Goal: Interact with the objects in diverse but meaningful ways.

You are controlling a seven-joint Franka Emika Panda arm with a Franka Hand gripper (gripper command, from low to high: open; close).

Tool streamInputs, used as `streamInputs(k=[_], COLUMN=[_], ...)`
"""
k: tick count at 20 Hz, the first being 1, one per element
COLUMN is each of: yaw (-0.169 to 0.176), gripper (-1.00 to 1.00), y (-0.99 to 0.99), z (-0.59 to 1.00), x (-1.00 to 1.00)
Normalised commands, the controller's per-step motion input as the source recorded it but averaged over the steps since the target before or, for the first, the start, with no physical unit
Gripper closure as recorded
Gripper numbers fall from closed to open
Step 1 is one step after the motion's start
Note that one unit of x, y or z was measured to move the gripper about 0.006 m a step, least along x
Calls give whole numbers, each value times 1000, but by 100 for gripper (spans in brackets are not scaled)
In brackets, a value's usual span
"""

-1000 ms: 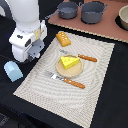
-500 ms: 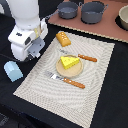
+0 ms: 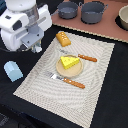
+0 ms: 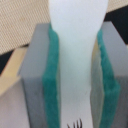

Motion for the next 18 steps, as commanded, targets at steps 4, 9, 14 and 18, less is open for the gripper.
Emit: streamInputs(k=[4, 9, 14, 18], yaw=[-70, -59, -53, -48], gripper=[100, 100, 100, 100], y=[-496, -485, -487, -572], z=[526, 359, 255, 36], x=[865, 908, 908, 826])
